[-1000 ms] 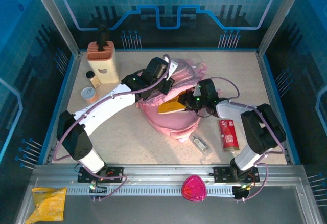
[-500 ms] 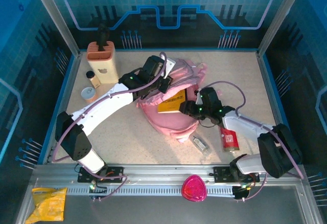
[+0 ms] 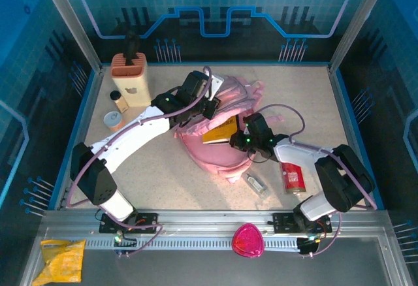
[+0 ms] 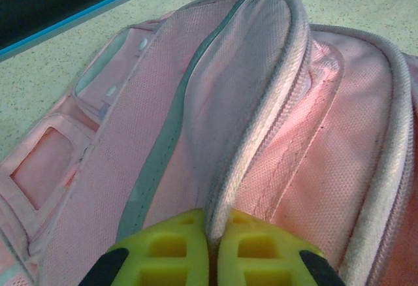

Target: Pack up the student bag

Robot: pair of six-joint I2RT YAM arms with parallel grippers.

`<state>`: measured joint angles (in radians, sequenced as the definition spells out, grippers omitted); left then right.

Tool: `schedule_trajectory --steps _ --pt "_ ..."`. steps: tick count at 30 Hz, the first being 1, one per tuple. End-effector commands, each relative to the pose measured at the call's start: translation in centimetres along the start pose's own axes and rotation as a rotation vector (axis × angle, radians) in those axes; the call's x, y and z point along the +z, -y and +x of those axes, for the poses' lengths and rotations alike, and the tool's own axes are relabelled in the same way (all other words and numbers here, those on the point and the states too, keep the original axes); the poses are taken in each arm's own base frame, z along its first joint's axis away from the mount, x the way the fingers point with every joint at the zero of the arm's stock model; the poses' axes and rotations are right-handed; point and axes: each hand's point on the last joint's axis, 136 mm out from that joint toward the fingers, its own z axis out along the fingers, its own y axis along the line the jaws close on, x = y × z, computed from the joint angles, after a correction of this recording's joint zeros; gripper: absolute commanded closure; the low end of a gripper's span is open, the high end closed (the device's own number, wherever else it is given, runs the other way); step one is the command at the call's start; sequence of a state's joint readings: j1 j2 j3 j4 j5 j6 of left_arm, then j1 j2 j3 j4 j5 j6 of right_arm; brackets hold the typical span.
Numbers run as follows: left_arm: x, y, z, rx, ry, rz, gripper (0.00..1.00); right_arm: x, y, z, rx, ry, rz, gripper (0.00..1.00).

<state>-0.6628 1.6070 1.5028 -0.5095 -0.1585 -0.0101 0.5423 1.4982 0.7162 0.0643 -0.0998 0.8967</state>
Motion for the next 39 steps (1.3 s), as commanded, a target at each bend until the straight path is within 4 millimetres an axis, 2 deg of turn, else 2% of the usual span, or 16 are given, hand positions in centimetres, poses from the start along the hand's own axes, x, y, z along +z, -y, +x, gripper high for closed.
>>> schedule_trajectory --steps 1,4,6,9,14,16,19,20,24,27,30,33,39 --pt "-4.1 0.9 -4.9 -0.053 0.185 0.067 1.0 -0.5 -1.0 -2.0 -0.043 0.081 -0.035 0.93" --pt "-3.5 1.1 -4.4 -0.061 0.174 0.08 1.0 -1.4 -1.5 -0.9 -0.119 0.082 -0.064 0.86" --pt "-2.9 1.3 -3.8 -0.071 0.157 0.094 1.0 -2.5 -1.4 0.1 -0.162 0.079 -0.079 0.78" --pt "-1.9 1.3 -2.6 -0.082 0.124 0.092 1.0 -4.8 -0.2 0.8 -0.215 0.109 -0.039 0.66" --pt "-0.3 1.9 -0.3 -0.13 0.077 0.13 0.98 -9.5 2.4 0.8 -0.301 0.212 0.077 0.45" --pt "0.5 2.4 0.7 -0.162 0.049 0.153 0.97 -11.0 3.2 0.8 -0.311 0.243 0.099 0.32" --pt "1.8 2.8 2.5 -0.219 0.005 0.178 0.95 -13.1 3.6 0.9 -0.314 0.276 0.102 0.06" --pt "2.1 3.0 2.9 -0.237 -0.009 0.187 0.95 -13.8 3.7 0.9 -0.311 0.285 0.104 0.0" --pt "2.6 3.9 4.7 -0.294 -0.056 0.239 0.86 -15.3 3.0 1.1 -0.316 0.282 0.065 0.0" --pt "2.0 4.2 5.1 -0.324 -0.049 0.269 0.7 -15.7 2.0 1.4 -0.327 0.24 0.036 0.0" --pt "0.8 3.6 6.0 -0.353 -0.038 0.248 0.55 -15.6 0.4 1.8 -0.347 0.197 -0.027 0.0" --pt "-0.3 1.7 7.4 -0.398 -0.023 0.2 0.47 -15.4 -1.0 2.5 -0.364 0.153 -0.074 0.0" --pt "-1.0 -4.5 11.9 -0.635 -0.039 0.109 0.42 -13.5 -2.3 5.0 -0.359 0.037 -0.077 0.0"
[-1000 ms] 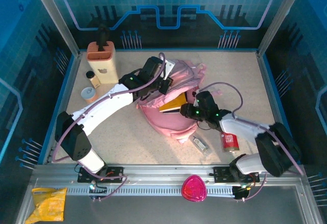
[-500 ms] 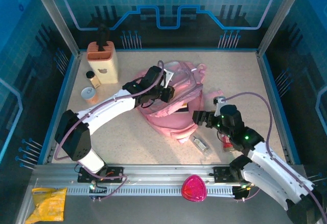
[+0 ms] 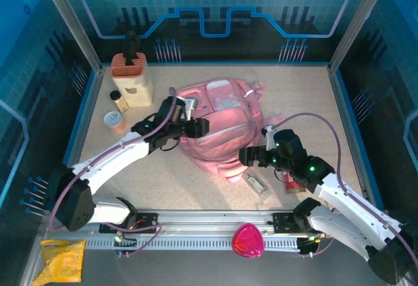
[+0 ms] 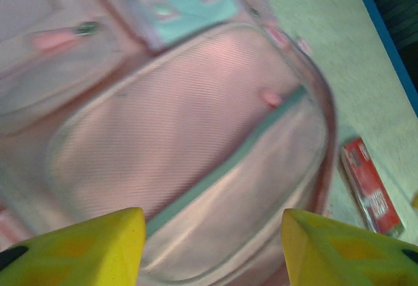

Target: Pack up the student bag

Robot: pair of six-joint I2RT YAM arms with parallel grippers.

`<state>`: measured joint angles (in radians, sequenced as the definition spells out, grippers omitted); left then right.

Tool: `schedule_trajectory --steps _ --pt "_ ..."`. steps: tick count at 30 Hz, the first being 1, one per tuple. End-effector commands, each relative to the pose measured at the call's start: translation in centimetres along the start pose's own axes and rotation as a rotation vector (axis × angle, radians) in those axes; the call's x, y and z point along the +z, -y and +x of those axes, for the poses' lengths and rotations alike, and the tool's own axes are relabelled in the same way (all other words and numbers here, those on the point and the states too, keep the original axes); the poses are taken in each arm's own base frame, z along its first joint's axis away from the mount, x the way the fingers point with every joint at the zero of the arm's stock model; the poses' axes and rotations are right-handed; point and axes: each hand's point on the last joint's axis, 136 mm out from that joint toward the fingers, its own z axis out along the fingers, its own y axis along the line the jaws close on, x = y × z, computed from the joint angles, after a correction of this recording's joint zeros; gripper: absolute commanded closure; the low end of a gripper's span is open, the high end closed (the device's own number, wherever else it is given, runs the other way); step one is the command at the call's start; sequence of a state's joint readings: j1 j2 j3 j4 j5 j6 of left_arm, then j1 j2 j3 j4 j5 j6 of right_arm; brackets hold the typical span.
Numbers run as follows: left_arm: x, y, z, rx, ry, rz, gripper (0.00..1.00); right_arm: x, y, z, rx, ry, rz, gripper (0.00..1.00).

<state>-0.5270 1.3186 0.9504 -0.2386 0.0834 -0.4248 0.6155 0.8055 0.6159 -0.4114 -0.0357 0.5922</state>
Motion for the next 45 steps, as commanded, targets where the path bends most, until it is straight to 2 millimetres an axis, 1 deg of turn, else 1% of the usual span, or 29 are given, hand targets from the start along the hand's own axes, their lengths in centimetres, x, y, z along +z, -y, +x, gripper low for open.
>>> schedule_trajectory --steps 1,5,7,9,10,13,15,19,21,23,27,32,35,37,40,43,45 --pt "-0.4 -4.3 0.6 -0.181 0.016 -0.048 0.41 0.5 -1.8 1.1 0.02 -0.07 -0.036 0.0" --pt "-0.4 -9.8 1.1 -0.353 0.038 -0.134 0.39 2.0 -3.8 2.7 0.01 -0.117 -0.063 0.0" --pt "0.1 -12.0 1.3 -0.422 0.037 -0.165 0.38 2.8 -4.6 3.4 0.001 -0.136 -0.076 0.0" --pt "0.6 -14.1 1.4 -0.474 0.04 -0.203 0.38 3.5 -4.9 4.1 -0.003 -0.16 -0.065 0.0" --pt "1.1 -14.8 1.4 -0.497 0.042 -0.209 0.38 3.8 -5.1 4.4 -0.003 -0.171 -0.062 0.0" --pt "2.5 -16.0 0.8 -0.547 0.057 -0.18 0.38 4.4 -5.3 5.1 -0.002 -0.194 -0.057 0.0" --pt "3.4 -16.5 0.3 -0.551 0.069 -0.179 0.39 4.8 -5.2 5.6 0.009 -0.204 -0.048 0.0" --pt "5.0 -18.2 0.3 -0.592 0.059 -0.209 0.42 5.7 -4.8 6.6 0.037 -0.231 -0.042 0.0" --pt "5.9 -18.3 0.0 -0.592 0.058 -0.186 0.45 6.0 -4.4 7.0 0.04 -0.239 -0.025 0.0" --pt "6.8 -18.4 -0.1 -0.594 0.033 -0.175 0.52 6.3 -4.1 7.0 0.034 -0.239 -0.01 0.0" --pt "7.8 -18.6 -0.1 -0.607 0.022 -0.165 0.64 7.1 -3.7 6.7 0.037 -0.232 0.002 0.0" --pt "7.7 -18.4 0.1 -0.604 0.015 -0.155 0.86 8.4 -2.5 5.4 0.091 -0.215 0.006 0.0" --pt "7.1 -18.0 0.2 -0.597 0.012 -0.149 0.96 9.5 -1.7 4.4 0.127 -0.198 -0.003 0.0" --pt "6.6 -17.6 0.4 -0.596 0.01 -0.142 1.0 10.0 -0.9 3.4 0.131 -0.188 0.015 0.0" --pt "5.7 -17.4 1.0 -0.599 0.005 -0.148 1.0 10.8 0.5 1.5 0.128 -0.167 0.045 0.0" --pt "4.9 -16.8 1.8 -0.61 -0.007 -0.138 1.0 11.6 1.6 -1.1 0.128 -0.135 0.041 0.0" --pt "4.7 -15.8 2.4 -0.624 -0.013 -0.103 1.0 12.1 2.4 -2.7 0.125 -0.121 0.046 0.0"
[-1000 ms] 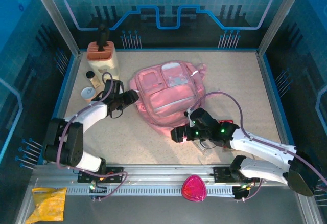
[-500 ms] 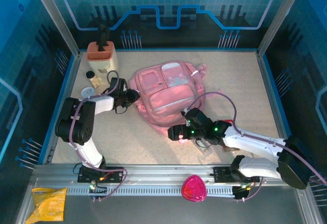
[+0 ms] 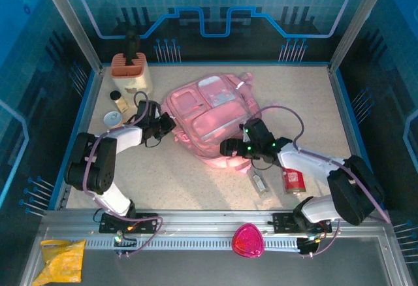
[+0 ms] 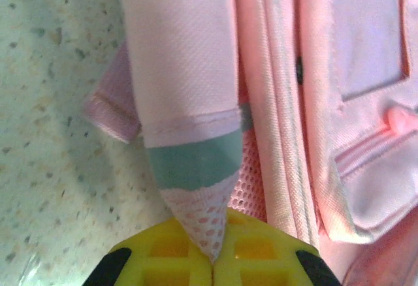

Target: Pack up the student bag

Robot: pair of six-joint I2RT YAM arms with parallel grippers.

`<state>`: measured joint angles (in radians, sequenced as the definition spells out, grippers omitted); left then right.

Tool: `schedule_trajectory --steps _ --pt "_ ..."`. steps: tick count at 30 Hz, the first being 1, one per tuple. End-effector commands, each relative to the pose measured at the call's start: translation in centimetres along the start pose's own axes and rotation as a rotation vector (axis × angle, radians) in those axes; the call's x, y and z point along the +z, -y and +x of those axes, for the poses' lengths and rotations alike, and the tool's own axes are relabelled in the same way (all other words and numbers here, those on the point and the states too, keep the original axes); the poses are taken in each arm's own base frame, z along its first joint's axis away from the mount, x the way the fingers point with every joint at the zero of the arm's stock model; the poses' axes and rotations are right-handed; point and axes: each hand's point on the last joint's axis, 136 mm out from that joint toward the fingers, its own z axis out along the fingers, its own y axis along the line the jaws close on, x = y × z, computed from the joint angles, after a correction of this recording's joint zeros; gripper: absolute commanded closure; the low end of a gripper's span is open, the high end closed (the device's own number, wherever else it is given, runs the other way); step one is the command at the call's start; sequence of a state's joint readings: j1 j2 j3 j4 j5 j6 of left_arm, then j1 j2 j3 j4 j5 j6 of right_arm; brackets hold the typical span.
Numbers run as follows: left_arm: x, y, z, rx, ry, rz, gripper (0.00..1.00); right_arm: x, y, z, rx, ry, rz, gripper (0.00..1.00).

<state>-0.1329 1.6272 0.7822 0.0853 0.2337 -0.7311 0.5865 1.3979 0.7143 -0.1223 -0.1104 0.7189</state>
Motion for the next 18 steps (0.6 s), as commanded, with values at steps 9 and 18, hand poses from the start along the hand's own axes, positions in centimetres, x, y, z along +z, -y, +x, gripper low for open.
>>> schedule_trajectory --steps 9,18 --pt "-1.9 2.1 5.7 -0.035 -0.108 0.06 1.0 -0.6 1.3 -9.4 -0.072 0.1 0.031 0.0" --pt "-3.0 2.7 7.9 -0.121 -0.093 0.034 1.0 -4.1 1.6 -4.5 -0.182 0.037 0.172 0.0"
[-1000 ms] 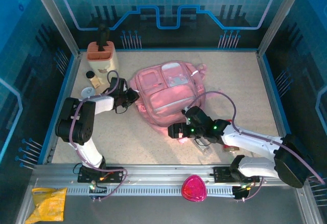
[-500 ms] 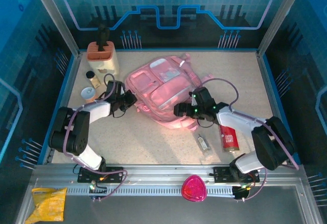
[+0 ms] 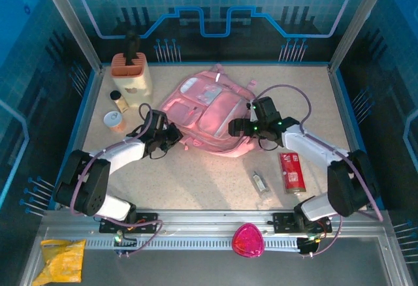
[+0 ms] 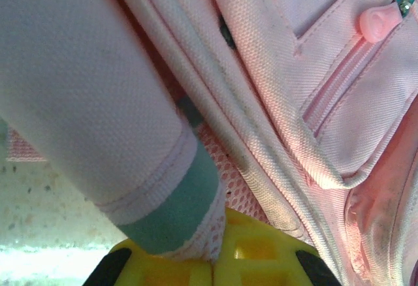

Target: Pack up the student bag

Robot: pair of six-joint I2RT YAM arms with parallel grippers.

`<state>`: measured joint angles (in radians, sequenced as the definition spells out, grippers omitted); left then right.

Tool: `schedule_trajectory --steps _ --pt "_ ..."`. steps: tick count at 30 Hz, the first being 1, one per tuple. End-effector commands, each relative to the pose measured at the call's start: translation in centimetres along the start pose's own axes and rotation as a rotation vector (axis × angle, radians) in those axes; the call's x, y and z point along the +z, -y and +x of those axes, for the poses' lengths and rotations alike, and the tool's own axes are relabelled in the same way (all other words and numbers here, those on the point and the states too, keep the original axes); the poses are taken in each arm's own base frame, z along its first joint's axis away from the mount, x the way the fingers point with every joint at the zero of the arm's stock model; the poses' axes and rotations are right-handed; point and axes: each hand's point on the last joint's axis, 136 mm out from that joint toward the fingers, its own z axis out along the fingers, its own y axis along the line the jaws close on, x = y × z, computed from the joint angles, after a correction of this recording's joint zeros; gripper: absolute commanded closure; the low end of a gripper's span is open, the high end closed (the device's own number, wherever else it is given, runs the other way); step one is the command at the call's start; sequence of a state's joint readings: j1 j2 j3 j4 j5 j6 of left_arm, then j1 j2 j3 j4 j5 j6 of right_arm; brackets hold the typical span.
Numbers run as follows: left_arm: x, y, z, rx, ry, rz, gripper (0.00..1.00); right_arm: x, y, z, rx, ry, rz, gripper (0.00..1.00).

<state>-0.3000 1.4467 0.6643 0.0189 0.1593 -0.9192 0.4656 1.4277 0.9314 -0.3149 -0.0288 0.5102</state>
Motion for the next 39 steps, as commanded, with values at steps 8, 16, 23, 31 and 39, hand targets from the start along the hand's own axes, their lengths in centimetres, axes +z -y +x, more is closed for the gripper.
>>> schedule_trajectory --steps 8,16,23,31,39 --pt "-0.8 0.4 3.2 -0.118 -0.039 0.027 1.0 -4.4 -0.3 5.6 -0.184 -0.114 0.148 0.03" --pt "-1.5 0.6 4.2 -0.155 -0.03 0.045 1.0 -1.1 -10.0 10.4 -0.272 -0.182 -0.043 0.16" --pt "-2.0 1.0 4.5 -0.148 -0.037 0.059 1.0 3.7 -15.3 12.6 -0.255 -0.271 -0.189 0.28" --pt "-2.2 1.1 5.9 -0.14 -0.066 0.06 1.0 5.7 -11.4 6.6 -0.28 -0.193 -0.099 0.3" --pt "-1.7 3.7 7.7 -0.11 -0.102 0.106 1.0 3.1 -9.3 3.3 -0.333 -0.131 -0.057 0.28"
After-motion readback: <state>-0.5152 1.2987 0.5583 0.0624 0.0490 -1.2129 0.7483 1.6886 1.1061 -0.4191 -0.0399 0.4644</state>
